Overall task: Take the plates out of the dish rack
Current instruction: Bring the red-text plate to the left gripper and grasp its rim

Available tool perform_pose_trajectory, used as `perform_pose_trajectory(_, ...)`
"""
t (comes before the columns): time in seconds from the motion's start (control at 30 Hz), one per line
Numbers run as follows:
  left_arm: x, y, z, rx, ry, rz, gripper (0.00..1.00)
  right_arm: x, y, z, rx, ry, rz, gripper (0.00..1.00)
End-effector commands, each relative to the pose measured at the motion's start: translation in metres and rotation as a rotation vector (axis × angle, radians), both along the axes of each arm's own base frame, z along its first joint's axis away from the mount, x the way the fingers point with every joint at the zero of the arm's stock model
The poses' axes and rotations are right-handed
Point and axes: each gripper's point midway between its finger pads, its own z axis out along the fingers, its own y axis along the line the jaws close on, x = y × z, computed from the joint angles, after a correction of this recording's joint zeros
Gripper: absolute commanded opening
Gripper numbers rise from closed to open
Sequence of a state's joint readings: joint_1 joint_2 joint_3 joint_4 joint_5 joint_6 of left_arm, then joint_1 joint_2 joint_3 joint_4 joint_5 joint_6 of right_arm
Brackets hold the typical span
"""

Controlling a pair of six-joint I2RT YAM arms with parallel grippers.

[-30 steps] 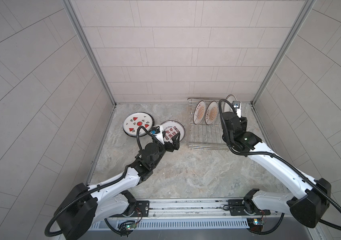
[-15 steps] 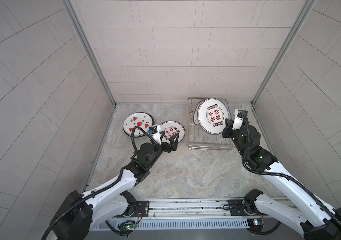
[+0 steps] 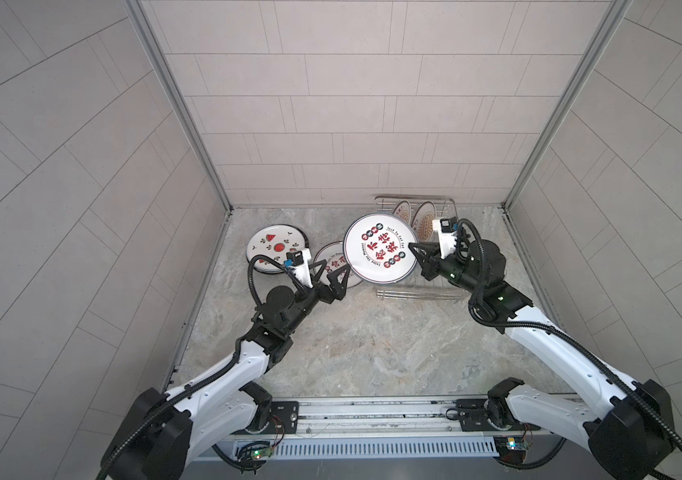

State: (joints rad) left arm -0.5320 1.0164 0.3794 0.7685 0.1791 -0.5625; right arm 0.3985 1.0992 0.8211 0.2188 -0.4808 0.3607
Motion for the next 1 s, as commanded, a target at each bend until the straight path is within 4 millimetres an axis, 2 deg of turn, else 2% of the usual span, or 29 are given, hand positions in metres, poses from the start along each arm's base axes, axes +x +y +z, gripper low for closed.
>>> perform_pose_trajectory(0.0, 0.000, -0.004, 0.009, -0.074, -0.006, -0.024, 0.97, -0.019, 0.013, 0.050, 0.100, -0.126, 0.142, 0.00)
perform_pose_trajectory(0.1, 0.002, -0.008, 0.007, -0.104, 0.012, -0.041, 0.88, -0.021, 0.013, 0.049, 0.112, -0.121, 0.159, 0.00)
perform_pose_trajectory(0.23, -0.001, -0.018, 0.011, -0.120, 0.017, -0.102, 0.66, -0.020, 0.015, 0.046, 0.099, -0.114, 0.175, 0.00)
perform_pose_trajectory(0.43, -0.005, -0.020, 0.011, -0.144, 0.035, -0.126, 0.50, -0.014, 0.019, 0.039, 0.093, -0.091, 0.185, 0.00)
perform_pose_trajectory(0.67, -0.006, -0.027, 0.006, -0.200, 0.092, -0.165, 0.12, -0.011, 0.022, 0.034, 0.086, -0.073, 0.193, 0.00)
perform_pose_trajectory(0.77, -0.005, -0.027, 0.003, -0.203, 0.104, -0.164, 0.08, -0.010, 0.021, 0.033, 0.084, -0.067, 0.186, 0.00)
perform_pose_trajectory(0.87, -0.003, -0.027, 0.000, -0.204, 0.115, -0.156, 0.02, -0.009, 0.025, 0.029, 0.070, -0.051, 0.187, 0.06)
perform_pose_trajectory(0.97, -0.003, -0.026, 0.000, -0.210, 0.117, -0.150, 0.00, -0.008, 0.029, 0.024, 0.048, -0.036, 0.192, 0.09)
